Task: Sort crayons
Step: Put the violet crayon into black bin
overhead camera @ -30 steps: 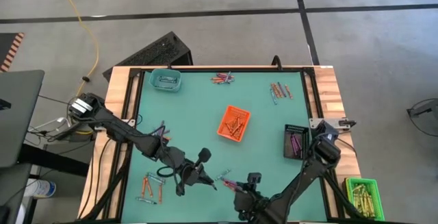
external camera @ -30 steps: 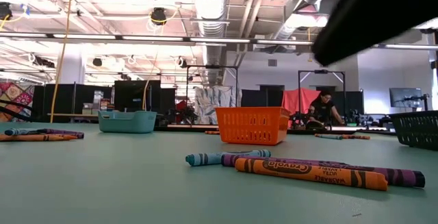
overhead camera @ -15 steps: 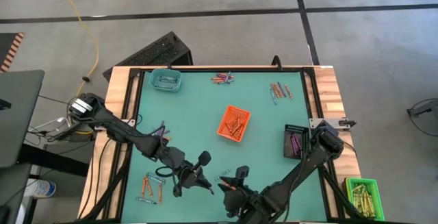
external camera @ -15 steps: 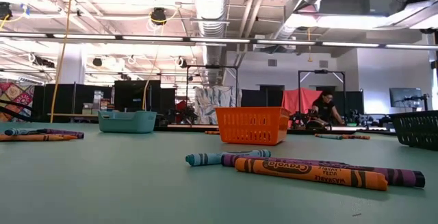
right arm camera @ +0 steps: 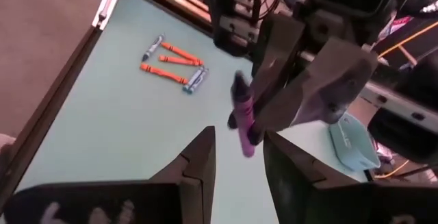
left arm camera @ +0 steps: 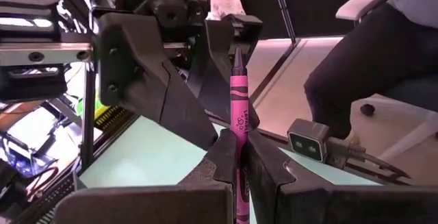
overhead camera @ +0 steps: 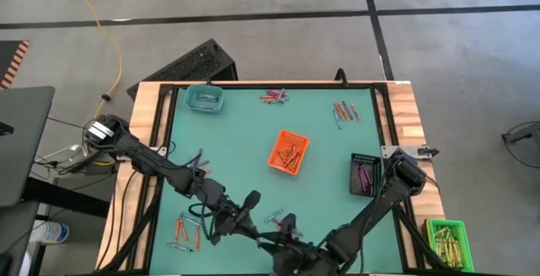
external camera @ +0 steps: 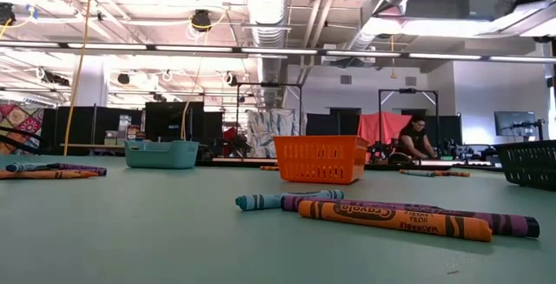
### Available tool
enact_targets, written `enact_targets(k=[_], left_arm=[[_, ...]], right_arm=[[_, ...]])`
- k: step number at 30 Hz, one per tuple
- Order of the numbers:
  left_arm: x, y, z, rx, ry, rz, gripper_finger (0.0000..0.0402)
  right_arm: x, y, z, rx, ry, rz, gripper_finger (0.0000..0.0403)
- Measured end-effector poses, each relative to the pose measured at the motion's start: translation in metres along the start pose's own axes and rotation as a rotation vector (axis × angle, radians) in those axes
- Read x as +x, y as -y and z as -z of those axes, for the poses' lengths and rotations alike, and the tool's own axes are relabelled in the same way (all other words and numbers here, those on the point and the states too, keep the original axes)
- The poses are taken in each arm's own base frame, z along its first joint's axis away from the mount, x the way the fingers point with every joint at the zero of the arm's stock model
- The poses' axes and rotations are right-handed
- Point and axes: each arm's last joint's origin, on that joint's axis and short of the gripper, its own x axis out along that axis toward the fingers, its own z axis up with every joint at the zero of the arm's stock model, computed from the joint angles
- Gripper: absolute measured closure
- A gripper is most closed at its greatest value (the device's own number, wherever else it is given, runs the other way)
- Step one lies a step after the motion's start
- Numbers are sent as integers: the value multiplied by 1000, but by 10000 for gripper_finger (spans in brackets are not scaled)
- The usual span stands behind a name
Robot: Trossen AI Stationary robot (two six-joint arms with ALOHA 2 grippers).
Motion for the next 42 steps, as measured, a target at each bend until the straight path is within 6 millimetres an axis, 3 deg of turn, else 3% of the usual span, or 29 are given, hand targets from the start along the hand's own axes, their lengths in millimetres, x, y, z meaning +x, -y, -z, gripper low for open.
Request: enact_targets(k=[20,25,32,38,42], left_arm=[[0,-1,-3,64,31,-11,401],[0,-1,-3,85,29,-13,401],[0,-1,-2,110,18,-19,401],[0,-2,-2,110,3,-41,398],[0,-2,0,73,-30,-67,366]], right_arm=[[2,2,-12,-28,87,-31,283],[2,1,-13,-34,93,-32,314],[2,2,-12,-55,88,-28,389],[2,1,-11,-58,82,-28,397],[4,3,-9,-39,58,-24,399]])
